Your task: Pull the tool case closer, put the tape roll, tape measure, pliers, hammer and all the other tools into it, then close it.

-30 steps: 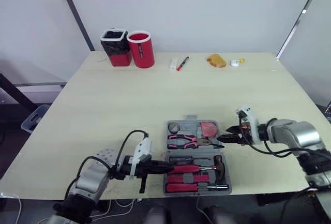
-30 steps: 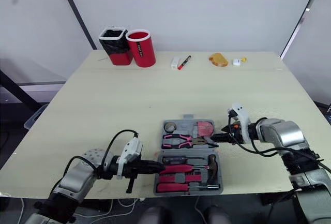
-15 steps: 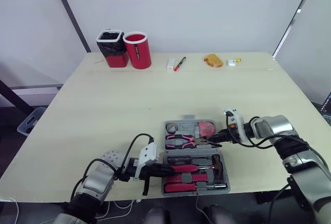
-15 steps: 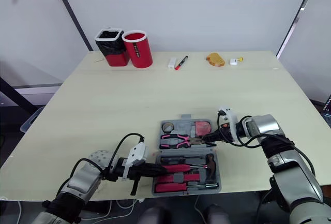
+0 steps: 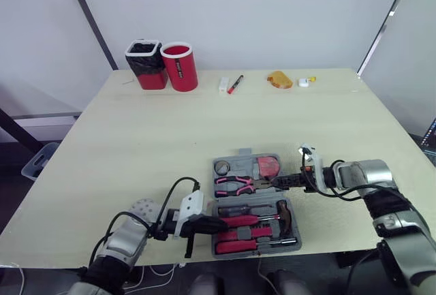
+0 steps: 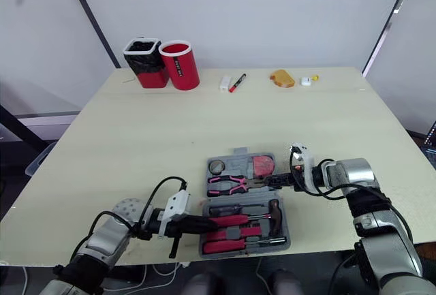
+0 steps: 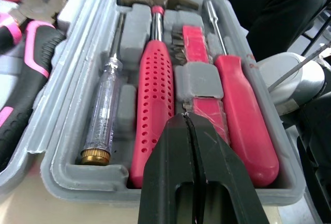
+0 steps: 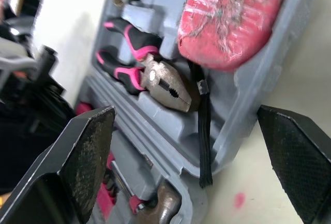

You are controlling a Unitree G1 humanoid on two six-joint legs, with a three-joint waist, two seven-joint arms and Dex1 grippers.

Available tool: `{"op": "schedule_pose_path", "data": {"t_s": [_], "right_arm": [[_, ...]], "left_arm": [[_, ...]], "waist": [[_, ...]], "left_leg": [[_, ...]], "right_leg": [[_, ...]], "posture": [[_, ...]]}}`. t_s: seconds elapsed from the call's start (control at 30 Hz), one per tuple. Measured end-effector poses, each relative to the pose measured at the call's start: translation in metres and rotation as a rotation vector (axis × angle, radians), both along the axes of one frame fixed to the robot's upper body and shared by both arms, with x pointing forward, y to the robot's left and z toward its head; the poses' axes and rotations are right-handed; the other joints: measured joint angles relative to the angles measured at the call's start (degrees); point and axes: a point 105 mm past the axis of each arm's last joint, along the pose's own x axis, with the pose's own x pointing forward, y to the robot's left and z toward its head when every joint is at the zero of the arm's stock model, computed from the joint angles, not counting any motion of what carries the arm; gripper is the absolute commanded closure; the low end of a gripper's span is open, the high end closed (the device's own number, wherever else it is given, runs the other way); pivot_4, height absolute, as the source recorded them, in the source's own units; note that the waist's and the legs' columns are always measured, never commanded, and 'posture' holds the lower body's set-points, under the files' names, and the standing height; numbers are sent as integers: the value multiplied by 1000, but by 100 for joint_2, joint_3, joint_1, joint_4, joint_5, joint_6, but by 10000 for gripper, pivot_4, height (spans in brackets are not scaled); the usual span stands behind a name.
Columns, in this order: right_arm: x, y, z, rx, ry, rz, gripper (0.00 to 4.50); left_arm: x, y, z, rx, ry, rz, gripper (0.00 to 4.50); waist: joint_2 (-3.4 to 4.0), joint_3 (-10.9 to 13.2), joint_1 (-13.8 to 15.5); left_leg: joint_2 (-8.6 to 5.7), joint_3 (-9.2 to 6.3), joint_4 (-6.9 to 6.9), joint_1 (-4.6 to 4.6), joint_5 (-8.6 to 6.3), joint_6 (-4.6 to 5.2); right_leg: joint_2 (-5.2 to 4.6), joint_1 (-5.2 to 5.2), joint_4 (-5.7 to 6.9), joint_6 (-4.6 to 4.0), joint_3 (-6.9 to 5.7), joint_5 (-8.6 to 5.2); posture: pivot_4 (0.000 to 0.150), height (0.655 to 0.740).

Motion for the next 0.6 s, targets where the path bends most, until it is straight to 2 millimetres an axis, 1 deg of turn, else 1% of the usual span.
{"op": "schedule_pose_path", "data": {"t_s": [0.1,0.2,0.43,0.47,0.57,0.6], "right_arm": [[-4,-1,2,20,-7,-6,0],[-8,-1,0,21,-9,-10,0],[-8,0,0,12,-25,-3,0],[-8,0,-1,3,-31,-1,0],[-5,3,-17,-81,-40,4,0],[-5,3,-18,-83,-40,5,0]], "left_arm": [[-1,1,0,3,-2,-1,44789],[-1,3,0,11,-10,-6,44789],[-1,4,0,15,-10,-7,44789],[-1,3,0,16,-11,-8,44789],[-1,1,-1,31,-22,-16,44789],[-1,1,-1,31,-22,-16,44789]], "waist": [[0,-1,5],[2,-1,-2],[2,-1,-2],[2,-1,-2],[4,-2,-1],[4,-3,-1]], "left_leg": [[0,-3,0,0,0,0],[0,-3,-1,0,0,0],[0,-3,-1,0,0,0],[0,-3,-1,0,0,0],[0,0,-1,2,0,0],[0,0,-1,2,0,0]], "right_leg": [[0,0,0,0,-1,0],[2,0,0,0,-1,0],[3,0,0,0,-1,0],[3,0,0,0,-1,0],[4,0,0,0,-1,0],[4,0,0,0,0,0]], "posture": [[1500,7400],[1500,7400],[1500,7400],[1500,7400],[1500,7400],[1500,7400]]}}
